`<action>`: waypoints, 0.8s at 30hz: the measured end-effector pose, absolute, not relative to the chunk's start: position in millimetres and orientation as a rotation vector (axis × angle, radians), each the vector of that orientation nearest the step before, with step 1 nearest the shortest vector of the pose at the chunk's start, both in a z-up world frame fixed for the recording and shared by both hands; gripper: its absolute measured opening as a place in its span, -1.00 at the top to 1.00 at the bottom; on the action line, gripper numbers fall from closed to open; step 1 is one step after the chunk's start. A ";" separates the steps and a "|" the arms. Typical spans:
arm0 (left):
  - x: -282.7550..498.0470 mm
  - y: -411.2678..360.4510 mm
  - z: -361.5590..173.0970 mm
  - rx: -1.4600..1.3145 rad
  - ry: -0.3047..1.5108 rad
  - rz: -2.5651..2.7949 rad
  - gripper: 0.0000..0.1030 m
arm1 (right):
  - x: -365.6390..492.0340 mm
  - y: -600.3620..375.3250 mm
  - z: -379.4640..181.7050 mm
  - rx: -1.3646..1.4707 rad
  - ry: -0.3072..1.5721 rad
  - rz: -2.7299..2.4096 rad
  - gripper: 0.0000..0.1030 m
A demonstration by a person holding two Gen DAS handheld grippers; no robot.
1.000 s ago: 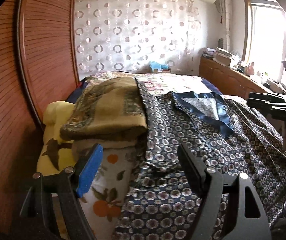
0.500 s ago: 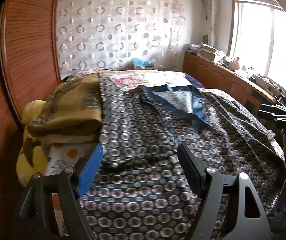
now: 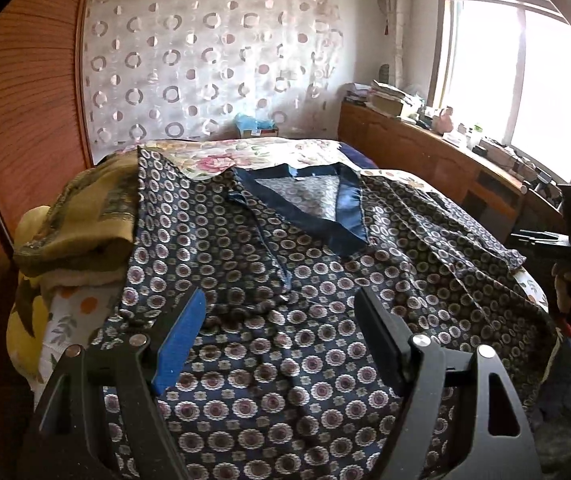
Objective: Fold small clothes
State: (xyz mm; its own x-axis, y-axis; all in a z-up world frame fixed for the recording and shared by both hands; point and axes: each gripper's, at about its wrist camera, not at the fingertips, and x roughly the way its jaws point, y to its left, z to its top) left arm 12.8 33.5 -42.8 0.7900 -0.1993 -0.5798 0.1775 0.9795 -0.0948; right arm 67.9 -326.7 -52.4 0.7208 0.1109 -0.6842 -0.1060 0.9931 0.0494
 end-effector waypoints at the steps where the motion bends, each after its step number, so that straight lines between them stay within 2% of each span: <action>1: 13.0 30.9 -43.3 -0.034 0.631 -0.206 -0.50 | 71.5 -322.7 -54.4 0.008 0.769 0.114 -0.46; 7: 15.6 18.6 -49.6 -0.022 0.649 -0.224 -0.50 | 73.3 -332.7 -65.1 0.038 0.842 0.124 -0.45; 24: 13.8 -5.8 -65.0 -0.018 0.685 -0.276 -0.50 | 57.9 -364.4 -81.7 0.088 0.884 0.127 -0.46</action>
